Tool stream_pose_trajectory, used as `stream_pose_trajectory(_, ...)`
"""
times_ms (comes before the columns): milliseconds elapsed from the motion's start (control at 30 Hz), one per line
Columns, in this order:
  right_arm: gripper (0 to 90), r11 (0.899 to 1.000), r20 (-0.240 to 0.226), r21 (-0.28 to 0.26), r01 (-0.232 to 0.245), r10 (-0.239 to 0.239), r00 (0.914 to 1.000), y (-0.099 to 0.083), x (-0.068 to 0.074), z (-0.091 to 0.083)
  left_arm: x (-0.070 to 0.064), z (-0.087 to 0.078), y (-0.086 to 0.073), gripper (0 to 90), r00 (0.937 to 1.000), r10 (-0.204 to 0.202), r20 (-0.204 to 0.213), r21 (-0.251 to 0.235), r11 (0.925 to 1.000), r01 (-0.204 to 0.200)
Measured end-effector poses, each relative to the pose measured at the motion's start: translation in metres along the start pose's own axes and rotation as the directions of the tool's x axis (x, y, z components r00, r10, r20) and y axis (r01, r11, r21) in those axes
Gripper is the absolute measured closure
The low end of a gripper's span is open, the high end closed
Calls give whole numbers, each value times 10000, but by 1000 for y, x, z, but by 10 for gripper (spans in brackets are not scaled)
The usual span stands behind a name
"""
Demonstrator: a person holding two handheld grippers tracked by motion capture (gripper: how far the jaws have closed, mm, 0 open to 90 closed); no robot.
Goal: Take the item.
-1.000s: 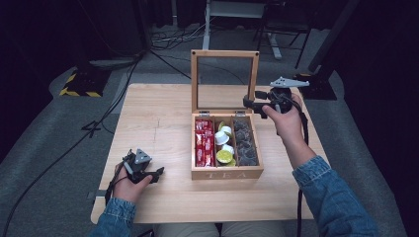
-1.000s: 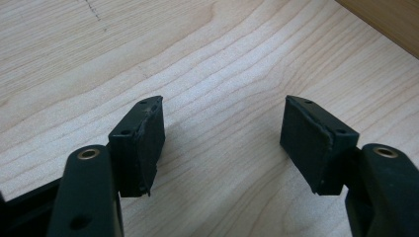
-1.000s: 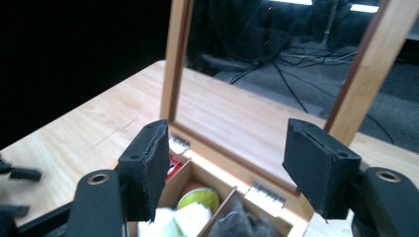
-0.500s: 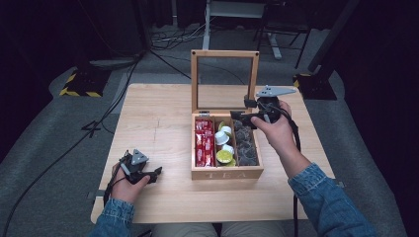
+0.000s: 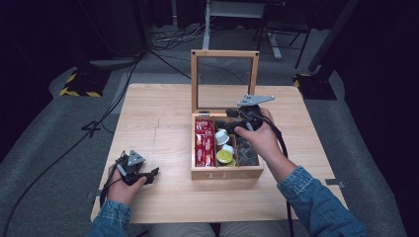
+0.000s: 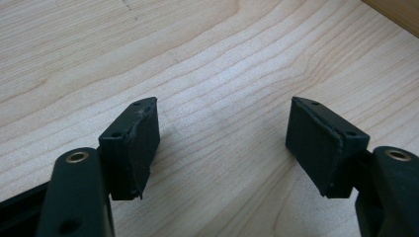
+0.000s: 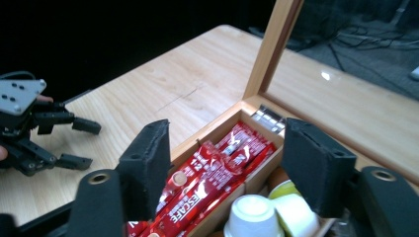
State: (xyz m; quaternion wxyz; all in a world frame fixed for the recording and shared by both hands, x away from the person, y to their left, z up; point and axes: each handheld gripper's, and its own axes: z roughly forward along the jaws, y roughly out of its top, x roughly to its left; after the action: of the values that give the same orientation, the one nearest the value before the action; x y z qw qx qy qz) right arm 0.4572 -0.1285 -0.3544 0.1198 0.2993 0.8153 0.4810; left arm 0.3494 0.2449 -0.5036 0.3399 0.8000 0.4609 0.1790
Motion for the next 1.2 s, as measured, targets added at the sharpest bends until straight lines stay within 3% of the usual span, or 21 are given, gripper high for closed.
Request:
stream_pose_trajectory(267,463,9976,-237,687,36,-20,9997,-11,6,23,1,1,1,288,10000,-1,13,3,10000,1)
stream_pose_trajectory(333,468,9937,-295,1115,-86,119,9995,-15,7,30,1,1,1,286,10000,-18,-10,7,10000,18)
stream_pose_trajectory(500,471,9862,7,1639,234,-238,9997,-23,11,47,1,2,2,282,10000,-28,20,-11,10000,28)
stream_pose_trajectory(567,479,9785,-20,2054,-175,183,9998,-27,13,52,1,2,2,281,10000,-39,16,-33,10000,39)
stream_pose_trajectory(733,472,9666,55,2549,-258,252,9997,-33,17,64,1,2,2,281,10000,-44,0,-31,10000,44)
stream_pose_trajectory(900,461,9626,127,2694,-287,262,9996,-35,20,70,1,2,2,281,10000,-37,-8,-30,10000,37)
stream_pose_trajectory(1100,448,9646,416,2611,-367,268,9988,-36,24,74,1,2,2,281,10000,-45,2,-32,10000,45)
stream_pose_trajectory(1200,433,9665,536,2429,-826,717,9960,-37,25,77,1,2,2,280,10000,-48,8,-3,10000,48)
